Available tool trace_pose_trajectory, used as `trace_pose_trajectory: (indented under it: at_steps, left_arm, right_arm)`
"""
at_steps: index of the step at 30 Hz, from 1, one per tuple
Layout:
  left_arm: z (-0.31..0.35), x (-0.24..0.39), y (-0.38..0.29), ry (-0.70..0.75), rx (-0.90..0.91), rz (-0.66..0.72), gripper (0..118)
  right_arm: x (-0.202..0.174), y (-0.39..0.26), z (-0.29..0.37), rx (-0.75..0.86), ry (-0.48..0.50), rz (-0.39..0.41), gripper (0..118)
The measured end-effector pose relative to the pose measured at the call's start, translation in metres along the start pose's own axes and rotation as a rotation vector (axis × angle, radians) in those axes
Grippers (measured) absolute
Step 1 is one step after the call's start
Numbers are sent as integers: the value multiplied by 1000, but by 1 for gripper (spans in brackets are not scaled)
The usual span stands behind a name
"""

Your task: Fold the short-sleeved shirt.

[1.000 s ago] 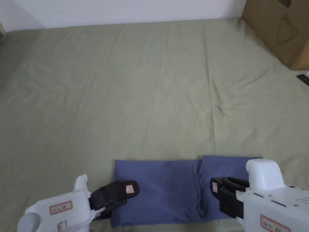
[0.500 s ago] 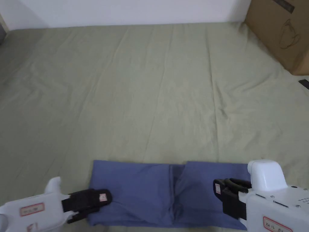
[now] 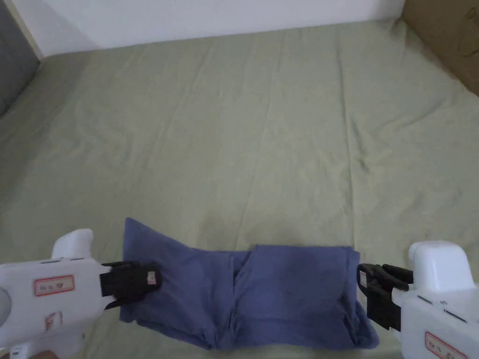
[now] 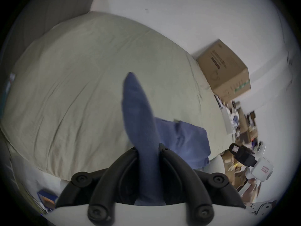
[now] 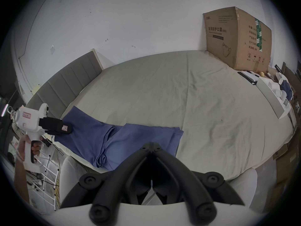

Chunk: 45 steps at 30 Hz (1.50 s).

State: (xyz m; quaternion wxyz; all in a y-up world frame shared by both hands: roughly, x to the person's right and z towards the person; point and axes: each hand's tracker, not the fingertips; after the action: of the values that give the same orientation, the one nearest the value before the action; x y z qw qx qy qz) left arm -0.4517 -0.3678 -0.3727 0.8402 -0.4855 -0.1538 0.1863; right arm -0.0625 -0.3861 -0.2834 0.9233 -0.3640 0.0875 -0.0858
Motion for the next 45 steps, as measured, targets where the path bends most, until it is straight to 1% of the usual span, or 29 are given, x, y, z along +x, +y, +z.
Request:
trace_pose_trajectory:
  at_steps: [1,3,5,7,9,11,12,14,16,17,18,20,21,22,24,26,27,28,29,30,31,32,33,35,37,39,41,43,45]
  left_arm:
    - [-2,21,2,-7,1,-42,12]
    - [-10,63,9,21,-11,-63,12]
    - [-25,100,11,14,-20,-155,12]
    - [-50,137,6,-53,-64,-259,12]
    - [-81,162,-2,-82,-154,-246,12]
    - [-112,184,-14,-148,-226,-301,12]
    - [-130,193,-20,-165,-277,-297,12]
    - [-161,203,-28,-161,-341,-297,14]
    - [-177,207,-35,-152,-347,-305,15]
    - [-180,209,-37,-153,-369,-294,20]
    - [-181,207,-39,-197,-410,-279,30]
    - [-174,201,-39,-263,-443,-277,69]
    - [-167,202,-36,-238,-417,-282,86]
    - [-155,200,-31,-200,-358,-302,98]
    - [-133,193,-21,-183,-274,-309,99]
    - [-112,186,-4,-212,-224,-238,98]
    - [-104,180,3,-233,-201,-203,98]
    - [-98,176,7,-231,-172,-191,93]
    - [-97,175,12,-209,-165,-206,79]
    - [-99,174,12,-163,-157,-229,57]
    - [-104,174,10,-87,-155,-254,20]
    - [-112,174,6,-29,-170,-277,5]
    - [-124,176,-1,3,-196,-292,5]
    - [-144,174,-15,-50,-251,-307,3]
    - [-167,174,-31,-188,-314,-210,3]
    - [-183,185,-47,-228,-379,-160,3]
    - [-199,200,-62,-225,-406,-270,3]
    - [-211,216,-73,-129,-441,-367,3]
    - [-216,222,-78,-132,-441,-362,3]
  right_arm:
    - [5,-1,2,7,0,-15,0]
    - [16,-3,5,11,5,-35,0]
    - [24,-4,9,8,17,-24,0]
    - [31,-5,14,11,5,-7,0]
    - [43,-7,18,20,-10,-25,0]
    - [60,-11,22,31,-20,-73,0]
    - [67,-13,24,37,-30,-100,0]
    - [80,-18,27,35,-55,-124,0]
    - [91,-25,32,30,-81,-144,0]
    - [95,-27,33,25,-87,-154,0]
    - [99,-30,34,17,-92,-164,0]
    - [106,-36,35,3,-103,-177,0]
    - [109,-38,34,-5,-108,-183,0]
    - [111,-40,33,-14,-113,-190,0]
    - [112,-41,30,-25,-113,-195,0]
    - [112,-42,28,-25,-106,-195,0]
    - [111,-42,26,-26,-102,-195,0]
    - [110,-41,24,-27,-96,-193,0]
    - [109,-41,22,-28,-90,-190,0]
    - [106,-40,20,-28,-85,-187,0]
    - [104,-39,18,-28,-81,-182,0]
    - [102,-38,17,-28,-76,-178,0]
    - [101,-38,17,-27,-72,-174,0]
    - [100,-39,18,-26,-67,-169,0]
    - [100,-39,18,-29,-60,-168,0]
    - [102,-41,17,-37,-64,-163,0]
    - [104,-43,20,-43,-76,-153,0]
    - [101,-42,22,-49,-83,-154,0]
    - [102,-43,24,-53,-89,-158,0]
